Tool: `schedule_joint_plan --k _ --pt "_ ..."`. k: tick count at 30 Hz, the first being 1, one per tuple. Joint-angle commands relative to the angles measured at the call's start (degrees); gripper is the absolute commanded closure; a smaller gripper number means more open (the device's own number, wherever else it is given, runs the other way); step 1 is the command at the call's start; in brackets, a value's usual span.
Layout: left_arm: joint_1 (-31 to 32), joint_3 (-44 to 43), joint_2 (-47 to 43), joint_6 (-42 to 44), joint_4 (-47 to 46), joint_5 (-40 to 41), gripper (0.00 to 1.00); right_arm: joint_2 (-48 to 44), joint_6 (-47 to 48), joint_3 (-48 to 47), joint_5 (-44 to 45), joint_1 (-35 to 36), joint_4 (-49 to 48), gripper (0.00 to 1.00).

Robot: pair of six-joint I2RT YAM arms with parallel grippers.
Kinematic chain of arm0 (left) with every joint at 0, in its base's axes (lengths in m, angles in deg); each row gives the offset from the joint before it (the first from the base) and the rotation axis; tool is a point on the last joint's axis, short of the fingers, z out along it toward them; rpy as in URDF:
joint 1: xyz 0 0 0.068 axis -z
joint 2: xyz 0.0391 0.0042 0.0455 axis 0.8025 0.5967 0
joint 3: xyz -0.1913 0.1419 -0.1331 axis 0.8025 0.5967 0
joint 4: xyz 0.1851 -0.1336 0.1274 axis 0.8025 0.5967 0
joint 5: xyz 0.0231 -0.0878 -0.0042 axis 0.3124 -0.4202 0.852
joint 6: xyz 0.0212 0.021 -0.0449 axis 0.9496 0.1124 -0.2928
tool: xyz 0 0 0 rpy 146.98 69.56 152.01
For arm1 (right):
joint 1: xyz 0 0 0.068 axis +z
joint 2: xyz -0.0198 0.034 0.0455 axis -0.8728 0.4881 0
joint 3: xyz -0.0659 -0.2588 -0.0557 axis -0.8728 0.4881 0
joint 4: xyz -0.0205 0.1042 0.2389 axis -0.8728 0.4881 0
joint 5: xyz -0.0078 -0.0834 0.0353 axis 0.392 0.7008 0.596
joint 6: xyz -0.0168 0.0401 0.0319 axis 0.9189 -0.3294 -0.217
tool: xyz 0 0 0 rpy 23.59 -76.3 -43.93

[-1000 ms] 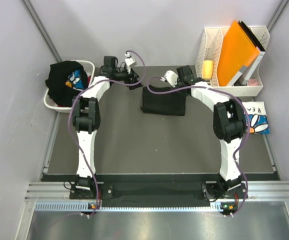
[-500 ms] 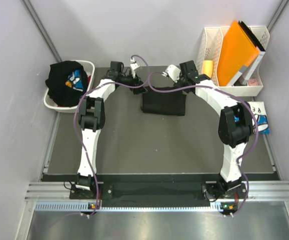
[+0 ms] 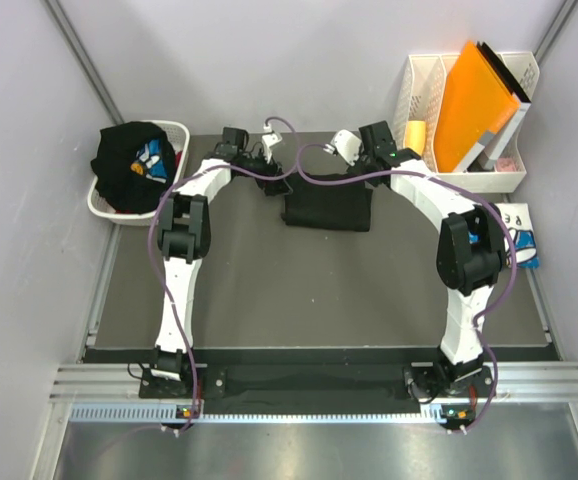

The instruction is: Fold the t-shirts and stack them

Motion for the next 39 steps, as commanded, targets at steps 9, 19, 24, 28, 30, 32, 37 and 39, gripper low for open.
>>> schedule_joint_plan --k 9,19,24,28,30,32,37,39 --pt "0.4 -2.1 2.3 2.8 3.1 -0.5 0.3 -2.3 -0.9 -3.1 0.2 1.0 -1.4 0.94" --pt "0.5 -3.0 3.2 0.2 0.2 -1.0 1.0 -1.5 -0.1 -3.2 1.2 1.2 -1.8 0.94" --pt "0.5 -3.0 2.2 -0.5 -0.2 -1.5 1.0 -1.1 -0.1 -3.3 1.4 1.2 -2.0 0.94" --pt "0.5 -2.8 0.4 -2.0 -1.4 -1.5 1.0 -0.8 -0.1 -3.3 1.5 1.2 -2.4 0.93" --pt "0.5 -1.7 -1.4 -3.7 -2.8 -1.5 1.0 -0.6 -0.2 -3.5 1.6 1.2 -2.4 0.93" --pt "0.5 -0.1 -2.8 -4.6 -5.0 -2.1 1.0 -0.3 -0.3 -3.8 1.6 1.2 -2.5 0.92" --pt "0.5 1.1 -6.1 -7.2 -7.6 -2.9 1.0 0.3 -0.3 -4.8 1.3 1.2 -2.5 0.92" --pt "0.5 1.0 -6.7 -7.4 -7.3 -3.3 1.0 0.5 -0.3 -5.3 1.4 1.2 -2.4 0.92"
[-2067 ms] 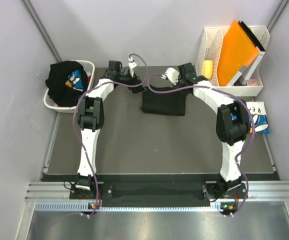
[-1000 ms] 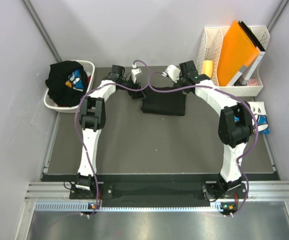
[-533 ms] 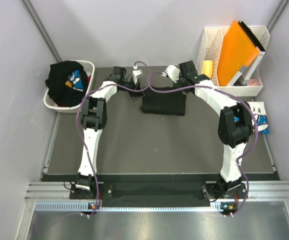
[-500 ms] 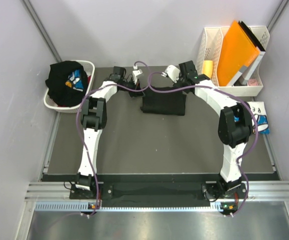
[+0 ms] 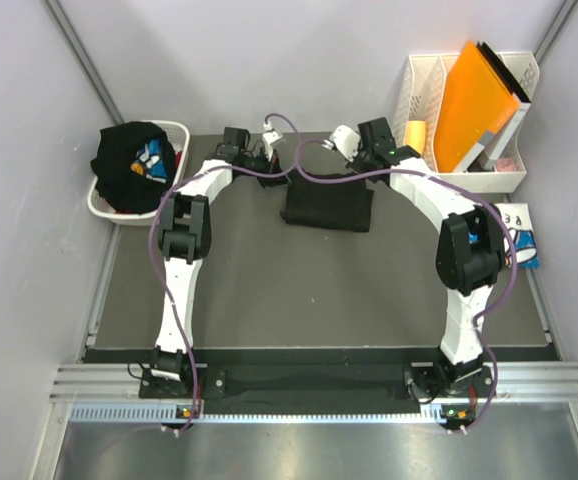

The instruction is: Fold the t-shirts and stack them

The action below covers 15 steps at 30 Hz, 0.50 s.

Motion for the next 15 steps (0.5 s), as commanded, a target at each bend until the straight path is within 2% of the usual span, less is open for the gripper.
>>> schedule_joint_plan --k 1,10,14,15 --pt "0.1 0.2 -7.0 -1.8 -4.2 -3.0 1.0 0.5 -0.4 -3.8 0.3 0.5 -2.3 0.92" --pt "0.1 0.0 -7.5 0.9 -2.1 -1.7 1.0 0.4 -0.6 -4.2 0.3 0.8 -2.3 0.9" --pt "0.2 0.0 -7.2 1.5 -1.5 -1.4 0.86 0.1 -0.6 -3.8 0.3 0.9 -2.2 0.87" --pt "0.2 0.0 -7.1 1.6 -1.4 -1.4 0.76 0.0 -0.6 -3.8 0.3 0.9 -2.3 0.86"
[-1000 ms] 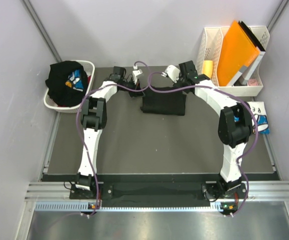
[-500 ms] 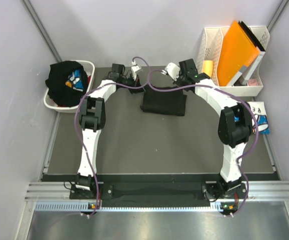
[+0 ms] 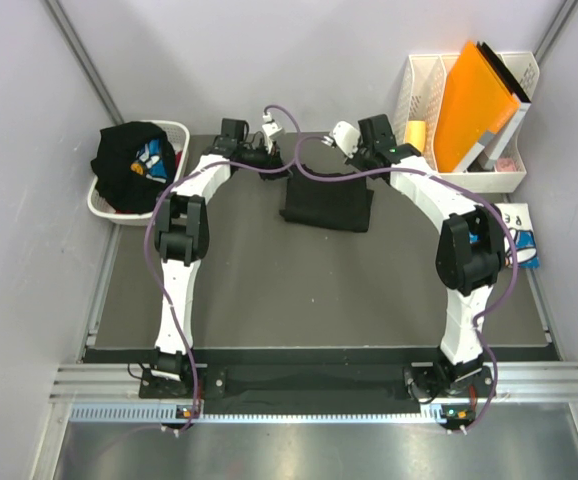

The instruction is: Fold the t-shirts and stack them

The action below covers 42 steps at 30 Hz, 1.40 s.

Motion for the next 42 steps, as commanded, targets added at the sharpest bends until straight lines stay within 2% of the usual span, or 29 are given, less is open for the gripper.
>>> schedule_joint_plan --k 1,4,5,6,7,12,13,15,18,24,30,36,39,42 --pt "-0.1 0.0 -3.2 1.4 -0.7 -0.7 0.72 -0.2 -0.6 -2.3 0.3 0.9 -1.8 0.85" --pt "-0.1 0.0 -3.3 2.3 -0.2 -0.4 0.73 -0.3 -0.6 -2.1 0.5 0.8 -1.8 0.86" --pt "-0.1 0.0 -3.2 2.8 0.0 -0.5 0.76 -0.3 -0.6 -2.0 0.5 0.8 -1.8 0.85" --pt "-0.1 0.0 -3.2 2.9 0.2 -0.7 0.96 -0.4 -0.6 -2.1 0.5 0.9 -1.9 0.86" --pt "-0.1 0.0 -3.1 3.1 0.1 -0.8 1.0 -0.4 -0.6 -2.1 0.6 0.9 -1.8 0.86" --pt "0.2 0.1 -2.4 3.4 0.2 -0.5 1.0 -0.3 -0.6 -2.1 0.7 1.1 -1.8 0.86" --pt "0.2 0.2 -2.1 3.8 0.2 -0.3 0.91 -0.4 -0.6 -2.0 0.7 1.2 -1.9 0.85" --pt "0.2 0.2 -1.0 4.4 0.2 0.5 0.81 -0.4 -0.6 -1.9 0.7 1.3 -1.9 0.85" --pt "0.3 -0.5 0.9 5.7 1.5 1.4 0.71 -0.3 -0.5 -1.8 0.8 1.4 -1.8 0.85" --pt "0.4 -3.0 4.1 9.3 5.3 2.3 0.71 -0.4 -0.5 -1.6 0.9 1.4 -1.9 0.85" --pt "0.7 -3.0 4.8 9.5 5.5 1.5 0.72 -0.3 -0.5 -1.5 0.9 1.4 -2.2 0.85" --pt "0.9 -3.4 4.6 8.8 4.7 0.9 0.84 0.4 -0.5 -2.0 1.1 1.4 -2.1 0.85" --pt "0.9 -3.3 4.1 8.7 4.7 0.6 0.98 0.4 -0.4 -2.0 1.0 1.4 -2.3 0.85" --pt "0.9 -3.1 3.6 8.3 4.8 0.5 1.0 0.6 -0.4 -2.2 1.1 1.4 -2.3 0.85"
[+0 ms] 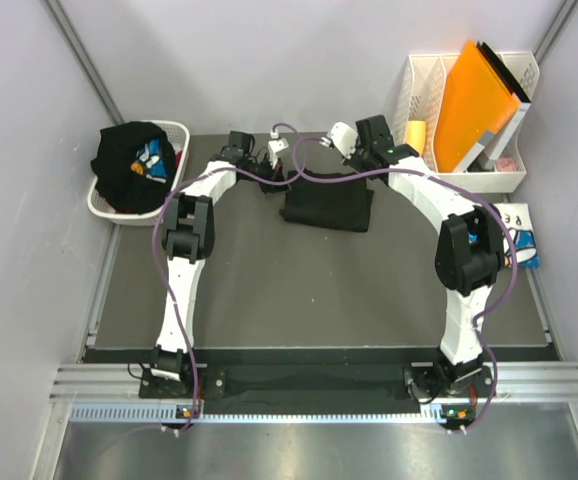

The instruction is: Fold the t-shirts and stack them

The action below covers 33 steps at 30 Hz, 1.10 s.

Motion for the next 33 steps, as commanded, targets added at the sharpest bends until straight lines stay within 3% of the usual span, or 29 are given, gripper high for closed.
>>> schedule_joint_plan --k 1,20,33 --pt "0.2 -1.7 -2.3 0.2 -0.7 -2.2 1.0 0.5 -0.4 -2.3 0.7 0.7 -2.3 0.85" --pt "0.2 -0.8 -7.3 -4.1 -8.0 -1.8 1.0 1.0 -0.2 -2.8 0.7 0.7 -2.3 0.85" --pt "1.1 -2.0 -2.7 -1.3 -13.4 8.5 1.0 0.5 -0.3 -1.8 1.0 0.8 -2.3 0.85"
